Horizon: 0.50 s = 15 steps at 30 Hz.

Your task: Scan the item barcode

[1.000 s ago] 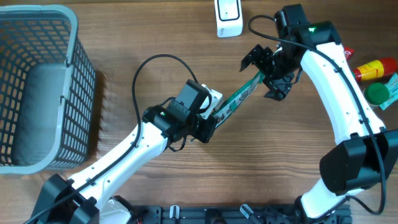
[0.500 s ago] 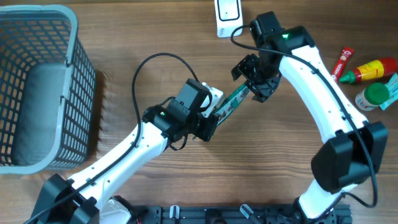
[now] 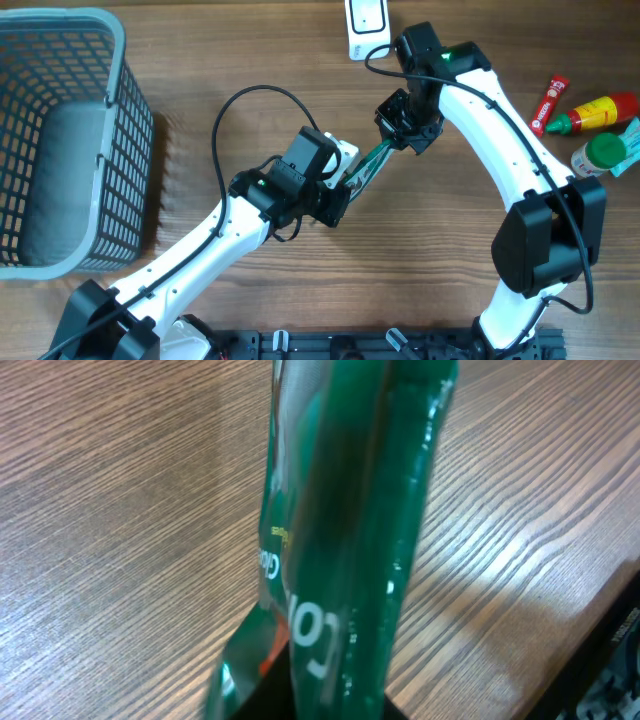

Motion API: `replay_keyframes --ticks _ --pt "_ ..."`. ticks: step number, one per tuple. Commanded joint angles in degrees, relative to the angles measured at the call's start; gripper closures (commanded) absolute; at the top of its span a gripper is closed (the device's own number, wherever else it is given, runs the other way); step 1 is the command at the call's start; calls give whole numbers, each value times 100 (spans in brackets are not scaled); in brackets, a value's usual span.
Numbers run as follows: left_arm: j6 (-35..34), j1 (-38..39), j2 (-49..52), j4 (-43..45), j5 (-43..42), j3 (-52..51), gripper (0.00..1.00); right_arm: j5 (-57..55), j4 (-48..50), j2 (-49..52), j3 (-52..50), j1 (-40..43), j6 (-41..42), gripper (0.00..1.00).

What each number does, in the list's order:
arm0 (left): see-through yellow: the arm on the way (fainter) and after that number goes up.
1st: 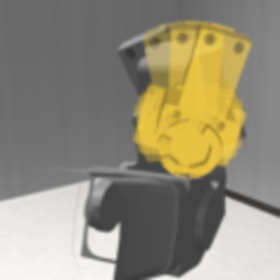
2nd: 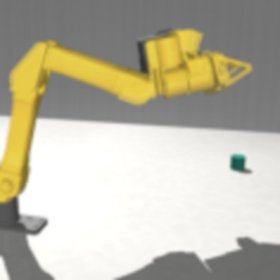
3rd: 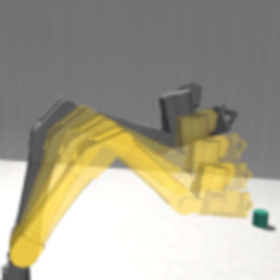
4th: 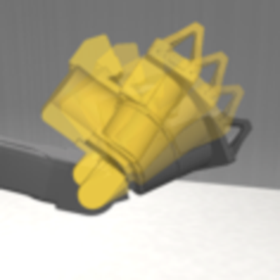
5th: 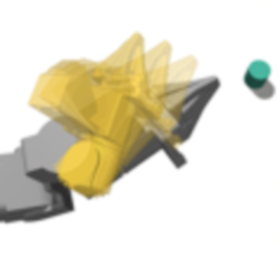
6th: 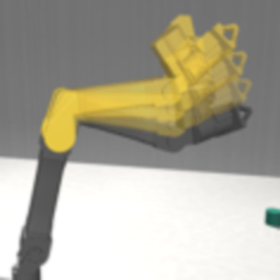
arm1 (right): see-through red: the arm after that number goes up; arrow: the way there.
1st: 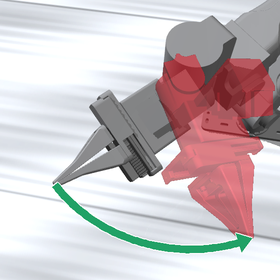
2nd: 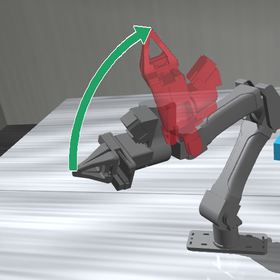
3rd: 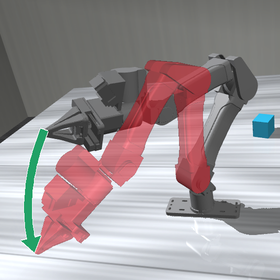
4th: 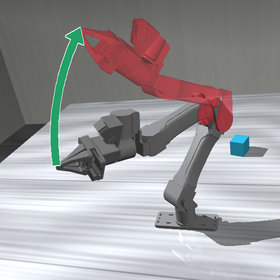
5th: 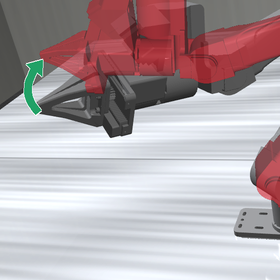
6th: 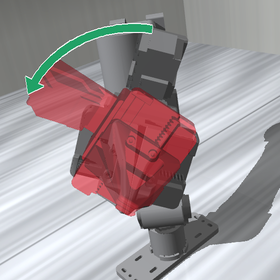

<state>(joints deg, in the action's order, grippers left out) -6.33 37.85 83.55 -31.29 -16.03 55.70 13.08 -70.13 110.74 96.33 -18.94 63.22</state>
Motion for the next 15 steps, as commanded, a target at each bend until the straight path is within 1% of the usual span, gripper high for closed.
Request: replay_keyframes --ticks 1,2,4,6,7,8,9,10,14,15 --pt "-13 -11 -105 17 -111 13 80 70 -330 103 -46 28 50 94" --pt "-13 -11 -105 11 -111 13 78 46 -474 103 -46 39 153 94" --pt "-11 -11 -105 9 -111 13 70 50 -962 103 -46 109 616 95" --pt "-13 -11 -105 -4 -111 13 60 59 -1488 103 -46 258 1097 96" --pt "-13 -11 -105 -26 -111 13 52 140 -1749 103 -46 369 1314 96" --pt "-13 -11 -105 -55 -111 13 43 229 -1926 103 -46 490 1416 96" --pt "-13 -11 -105 -94 -111 13 15 358 -2059 103 -46 623 1499 96" --pt "-13 -11 -105 -153 -111 13 0 542 -2111 103 -46 785 1497 96" --pt "-17 -11 -105 -468 -111 13 0 1178 -2052 103 -46 1384 1561 96" --pt "-122 -11 -105 -555 -109 13 0 1217 -1991 103 -46 1591 1812 96"
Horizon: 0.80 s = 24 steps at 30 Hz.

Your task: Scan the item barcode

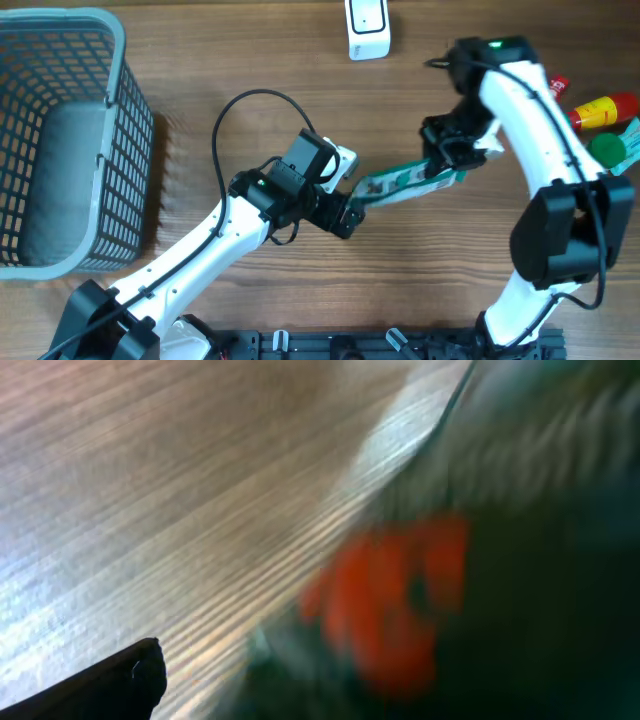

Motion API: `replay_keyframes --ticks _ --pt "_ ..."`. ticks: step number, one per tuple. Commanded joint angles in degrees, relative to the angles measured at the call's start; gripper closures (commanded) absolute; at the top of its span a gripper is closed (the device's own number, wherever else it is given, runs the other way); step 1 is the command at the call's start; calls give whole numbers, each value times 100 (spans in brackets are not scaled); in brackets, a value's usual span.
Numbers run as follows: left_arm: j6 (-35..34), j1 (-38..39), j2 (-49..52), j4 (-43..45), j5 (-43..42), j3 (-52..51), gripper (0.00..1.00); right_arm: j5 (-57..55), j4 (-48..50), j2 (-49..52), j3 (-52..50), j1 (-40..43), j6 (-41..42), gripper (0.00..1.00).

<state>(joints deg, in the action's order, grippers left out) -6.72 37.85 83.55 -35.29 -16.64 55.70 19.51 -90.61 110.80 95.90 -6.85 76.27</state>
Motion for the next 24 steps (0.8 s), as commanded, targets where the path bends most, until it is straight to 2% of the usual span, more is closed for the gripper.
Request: replay_keyframes --ticks 1,7,10,12,14,18,21,24 --pt "-227 -11 -105 -221 -46 11 0 584 94 96 -2 542 686 96" --pt "-356 -7 -105 -505 -46 11 0 1532 144 96 -2 970 754 96" --pt "-470 35 -105 -662 -35 11 0 1528 131 96 -2 944 -61 96" --pt "-570 127 -111 -721 129 11 0 1534 111 96 -2 940 -129 96" --pt "-804 299 -168 -802 623 11 0 1598 76 96 -2 962 50 96" --pt "-1303 826 -592 -1036 1543 11 0 1718 -52 98 -2 1058 1043 96" --pt "-1827 1351 -1311 -1436 2651 11 0 1812 -48 98 -2 1062 1303 96" --pt "-2190 1646 -2116 -1987 3399 11 0 1952 -59 129 -2 1062 1690 96"
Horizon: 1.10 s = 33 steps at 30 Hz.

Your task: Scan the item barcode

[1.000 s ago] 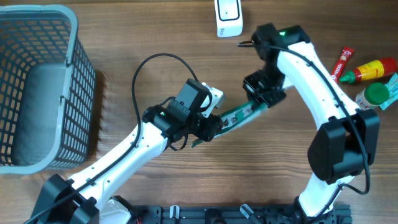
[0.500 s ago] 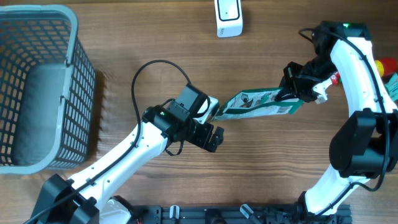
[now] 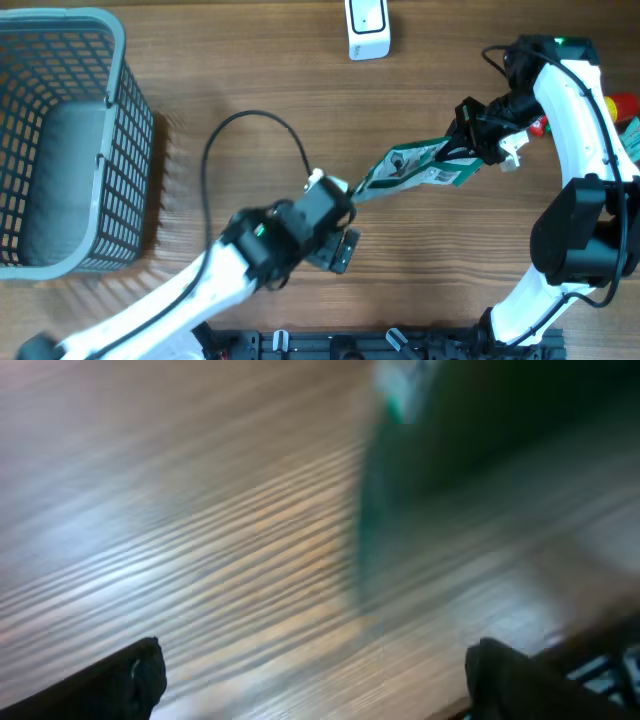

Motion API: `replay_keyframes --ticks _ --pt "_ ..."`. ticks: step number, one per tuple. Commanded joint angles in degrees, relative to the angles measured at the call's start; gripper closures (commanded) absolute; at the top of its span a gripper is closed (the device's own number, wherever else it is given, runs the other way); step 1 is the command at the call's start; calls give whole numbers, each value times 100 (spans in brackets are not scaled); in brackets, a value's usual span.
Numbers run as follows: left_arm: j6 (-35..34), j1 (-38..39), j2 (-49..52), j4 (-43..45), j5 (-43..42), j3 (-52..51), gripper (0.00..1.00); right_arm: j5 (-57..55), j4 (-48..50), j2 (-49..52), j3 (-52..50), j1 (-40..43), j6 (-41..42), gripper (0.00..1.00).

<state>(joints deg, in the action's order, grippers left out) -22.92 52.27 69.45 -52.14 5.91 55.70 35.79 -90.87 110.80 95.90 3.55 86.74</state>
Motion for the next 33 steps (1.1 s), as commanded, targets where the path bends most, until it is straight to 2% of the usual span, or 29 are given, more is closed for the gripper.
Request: replay_keyframes --ticks 1,4,7,10,14,17,26,28,30,33 --pt "-793 205 -940 -516 1322 11 0 389 -57 151 -2 15 852 96" --pt "-1613 195 -1475 -1139 1967 11 0 527 -131 254 -2 -22 1611 95" --pt "-2142 195 -1847 -1462 2299 11 0 767 -131 498 -2 -20 1727 96" --pt "-2317 195 -2006 -1475 2334 11 0 1113 -133 876 -2 -22 1700 95" --pt "-2437 195 -1978 -1530 2304 11 0 1799 -144 1368 -11 -74 1082 95" --pt "-2583 195 -1941 -1609 2267 11 0 2090 -146 1403 -157 -210 1241 95" --pt "-2577 195 -1941 -1674 2264 11 0 2135 -146 1403 -184 -313 994 95" --pt "-2575 195 -1941 -1674 2264 11 0 2339 -149 1403 -184 -310 610 96" --pt "-2575 195 -1943 -1714 2140 11 0 2402 -149 1403 -184 -221 -1054 96" --pt "-2575 195 -1941 -1711 2168 11 0 2406 -149 1397 -184 -48 -2186 96"
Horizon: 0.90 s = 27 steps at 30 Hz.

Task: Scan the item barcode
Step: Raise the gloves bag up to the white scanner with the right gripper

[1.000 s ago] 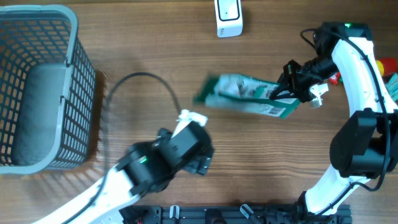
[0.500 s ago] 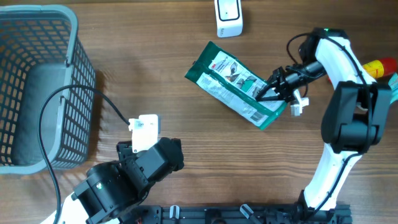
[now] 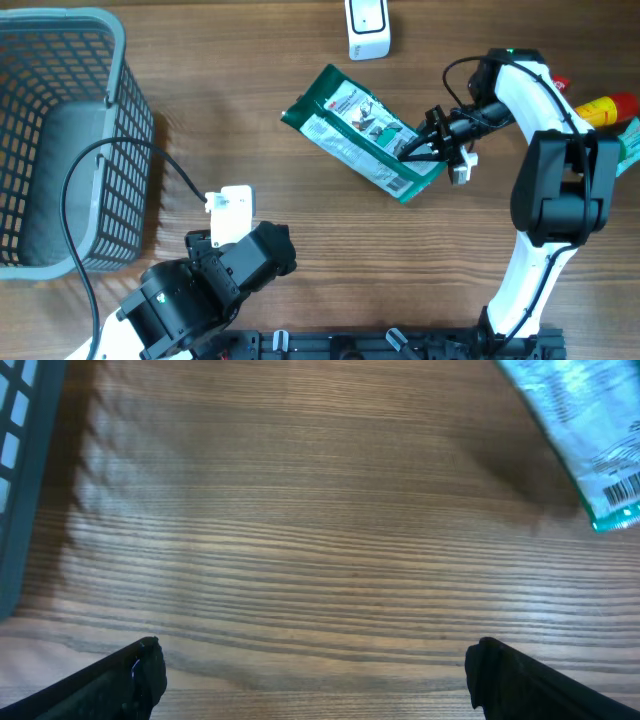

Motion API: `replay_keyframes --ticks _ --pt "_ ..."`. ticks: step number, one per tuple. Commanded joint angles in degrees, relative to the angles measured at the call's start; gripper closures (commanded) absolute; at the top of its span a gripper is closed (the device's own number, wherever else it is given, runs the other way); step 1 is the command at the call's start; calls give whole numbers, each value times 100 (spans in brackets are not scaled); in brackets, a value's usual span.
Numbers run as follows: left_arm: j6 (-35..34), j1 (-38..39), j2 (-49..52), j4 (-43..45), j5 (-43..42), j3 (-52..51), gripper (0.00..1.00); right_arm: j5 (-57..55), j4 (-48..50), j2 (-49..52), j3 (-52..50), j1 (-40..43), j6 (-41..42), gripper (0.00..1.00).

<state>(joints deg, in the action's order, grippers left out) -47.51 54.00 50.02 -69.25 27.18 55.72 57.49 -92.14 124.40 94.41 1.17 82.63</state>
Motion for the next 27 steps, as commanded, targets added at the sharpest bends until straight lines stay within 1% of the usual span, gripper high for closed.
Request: replay_keyframes --ticks 1,3,5,7,12,13,15,17,18,21,23,24,26,27 --pt "-116 22 2 0 90 9 0 168 -22 20 -35 234 -2214 96" --pt "-116 22 2 4 149 9 0 28 -22 -94 -35 256 -2887 96" --pt "-116 22 2 0 164 9 0 -116 -22 -299 -35 254 -3178 96" --pt "-116 22 2 -2 162 9 0 -437 -22 -656 -35 256 -3211 96" --pt "-116 22 2 0 162 9 0 -1276 17 -2114 -35 256 -3467 96" --pt "-116 22 2 0 162 9 0 -1537 186 -2426 -35 256 -3585 96" --pt "-116 22 2 0 162 9 0 -1808 555 -2959 -35 249 -4201 96" --pt "-116 22 2 0 162 9 0 -1849 846 -3228 -35 216 -4767 96" --pt "-116 22 2 0 162 9 0 -2048 1128 -3377 -35 188 -5139 96" --pt "-116 22 2 0 162 9 0 -2664 1615 -3414 -35 28 -5582 96" --pt "-116 22 2 0 162 9 0 -2658 1832 -3335 -37 -94 -5604 96" --pt "-116 22 2 0 162 9 0 -2581 2002 -3305 -37 -166 -5781 96" --pt "-116 22 2 0 162 9 0 -2105 2446 -3261 -37 -308 -6540 95" --pt "-116 22 2 0 162 9 0 -1665 2796 -3224 -37 -407 -7134 95"
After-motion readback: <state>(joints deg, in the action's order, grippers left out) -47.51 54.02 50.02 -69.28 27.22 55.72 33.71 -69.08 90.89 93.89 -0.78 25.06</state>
